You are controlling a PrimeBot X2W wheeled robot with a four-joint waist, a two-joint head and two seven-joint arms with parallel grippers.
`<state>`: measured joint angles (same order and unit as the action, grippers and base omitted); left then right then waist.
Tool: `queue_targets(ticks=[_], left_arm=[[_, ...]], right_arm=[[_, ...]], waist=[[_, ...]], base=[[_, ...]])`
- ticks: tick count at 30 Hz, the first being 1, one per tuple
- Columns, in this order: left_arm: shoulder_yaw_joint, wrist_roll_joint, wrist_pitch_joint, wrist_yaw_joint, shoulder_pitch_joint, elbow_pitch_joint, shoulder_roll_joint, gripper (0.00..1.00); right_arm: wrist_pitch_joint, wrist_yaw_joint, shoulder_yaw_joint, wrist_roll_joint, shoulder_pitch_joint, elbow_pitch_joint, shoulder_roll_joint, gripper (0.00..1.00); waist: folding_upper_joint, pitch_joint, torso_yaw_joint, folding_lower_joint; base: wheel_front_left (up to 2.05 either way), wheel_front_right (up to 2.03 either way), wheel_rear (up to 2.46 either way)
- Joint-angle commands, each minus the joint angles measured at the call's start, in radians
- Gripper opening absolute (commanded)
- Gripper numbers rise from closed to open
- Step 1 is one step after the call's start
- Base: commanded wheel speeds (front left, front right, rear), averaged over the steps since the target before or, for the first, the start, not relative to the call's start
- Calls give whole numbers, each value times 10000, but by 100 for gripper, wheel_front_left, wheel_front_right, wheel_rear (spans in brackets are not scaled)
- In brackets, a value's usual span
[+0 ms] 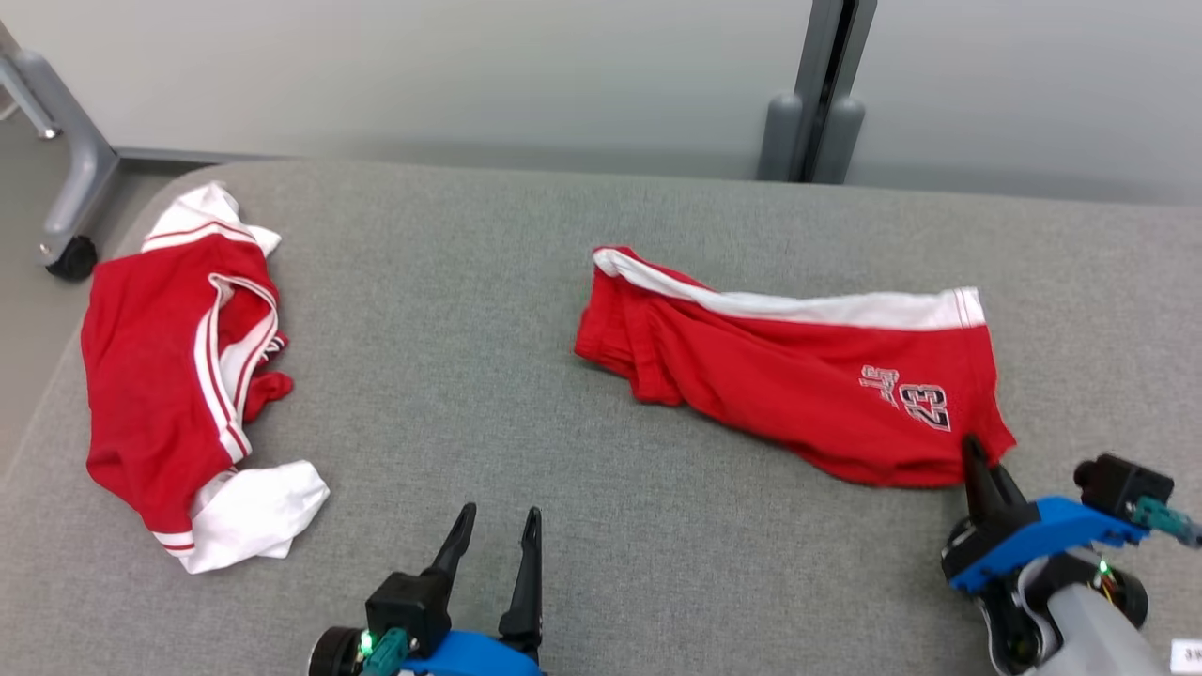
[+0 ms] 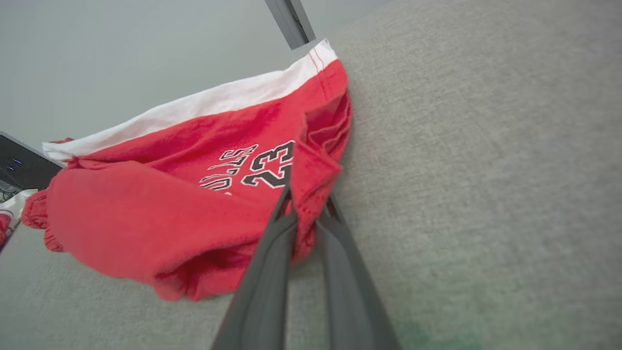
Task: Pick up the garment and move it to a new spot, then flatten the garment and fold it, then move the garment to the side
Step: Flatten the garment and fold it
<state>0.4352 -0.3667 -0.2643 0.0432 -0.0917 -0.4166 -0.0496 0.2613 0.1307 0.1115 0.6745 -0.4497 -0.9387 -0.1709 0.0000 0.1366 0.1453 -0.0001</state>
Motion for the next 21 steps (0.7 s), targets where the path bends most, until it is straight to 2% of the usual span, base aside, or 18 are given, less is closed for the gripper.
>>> queue_targets(ticks=[1, 6, 10, 15, 21], left_arm=[[-49, 54, -1, -28, 95, 17, -16, 100], [-190, 110, -1, -62, 396, 86, -16, 100], [-166, 154, -1, -97, 399, 87, -16, 100], [-100, 148, -1, -103, 261, 100, -15, 100], [65, 108, -1, -148, 159, 55, -15, 100]], right_arm=[[32, 1, 40, 130, 296, 149, -118, 0], [42, 1, 37, 341, 802, 500, -443, 0], [44, 1, -17, 46, 722, 752, -623, 0], [46, 1, 32, -474, 394, 1808, -501, 0], [40, 1, 1265, -1220, -132, 3240, -236, 0]], waist=[[0, -159, -68, 1], [0, -301, -21, 1], [0, -234, 55, 1], [0, -102, 156, 1], [0, 48, 385, 1]], base=[[0, 0, 0], [0, 0, 0], [0, 0, 0], [0, 0, 0], [0, 0, 0]])
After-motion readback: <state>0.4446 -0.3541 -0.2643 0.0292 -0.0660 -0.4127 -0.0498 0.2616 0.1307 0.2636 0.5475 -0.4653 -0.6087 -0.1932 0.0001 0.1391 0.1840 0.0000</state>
